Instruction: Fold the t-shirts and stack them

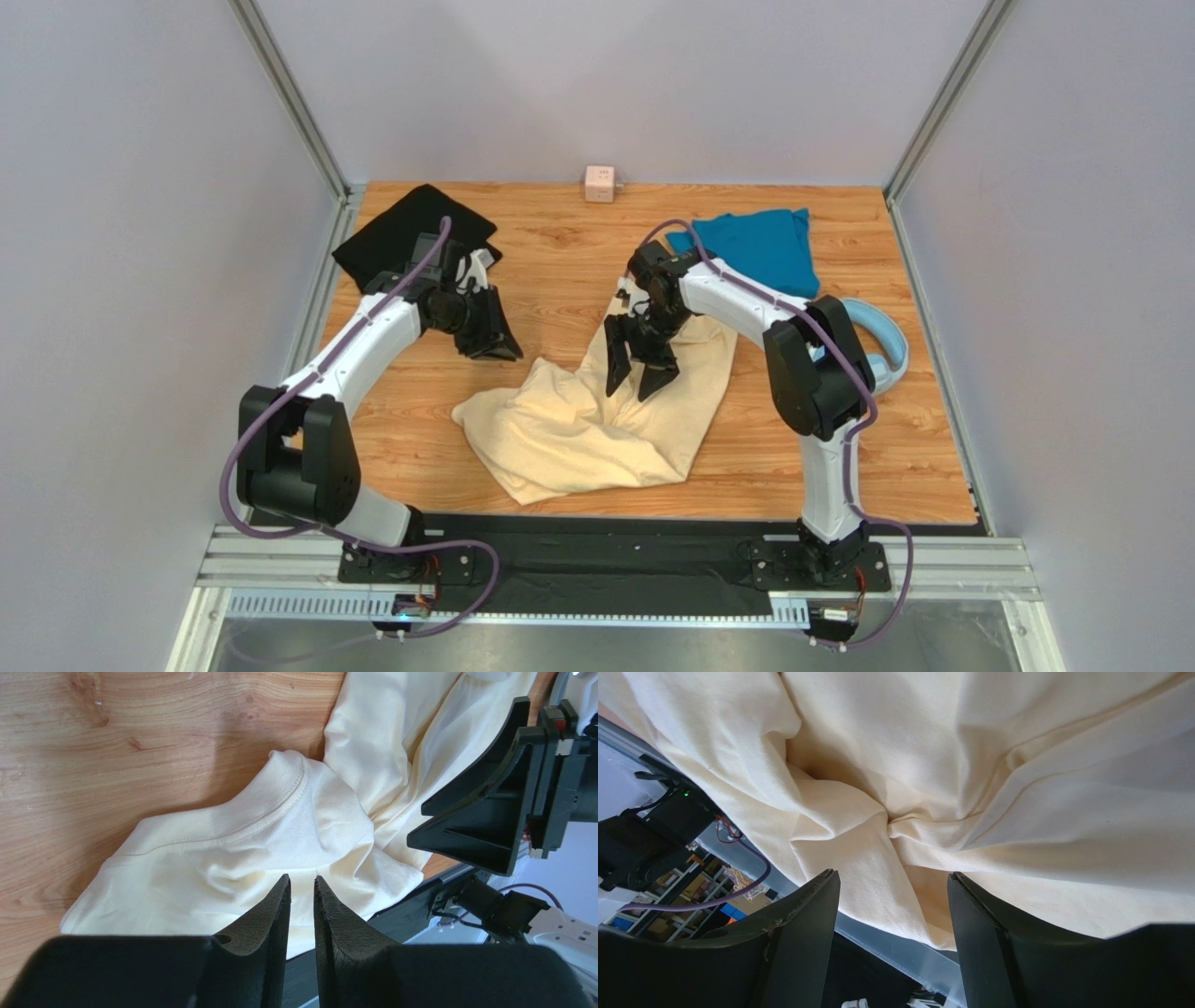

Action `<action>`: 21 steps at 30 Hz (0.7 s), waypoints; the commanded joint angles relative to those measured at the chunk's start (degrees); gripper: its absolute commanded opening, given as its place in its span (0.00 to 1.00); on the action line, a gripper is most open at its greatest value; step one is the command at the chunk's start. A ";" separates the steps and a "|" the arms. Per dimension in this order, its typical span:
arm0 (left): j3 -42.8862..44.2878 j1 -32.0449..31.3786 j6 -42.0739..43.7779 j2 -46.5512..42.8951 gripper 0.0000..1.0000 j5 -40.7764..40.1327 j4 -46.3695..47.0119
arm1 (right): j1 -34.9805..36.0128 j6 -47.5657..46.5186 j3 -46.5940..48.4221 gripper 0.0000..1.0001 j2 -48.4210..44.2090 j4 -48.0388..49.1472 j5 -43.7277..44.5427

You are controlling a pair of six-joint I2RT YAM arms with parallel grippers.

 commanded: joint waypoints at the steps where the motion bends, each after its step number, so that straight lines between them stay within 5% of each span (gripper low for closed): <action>1: 0.40 -0.18 0.78 0.39 0.25 0.26 -1.15 | 0.73 1.56 3.19 0.64 -0.73 2.92 -3.73; 21: -9.27 -0.18 -0.45 -6.20 0.24 -2.20 0.78 | 7.14 -0.02 15.48 0.62 11.39 -0.76 -5.75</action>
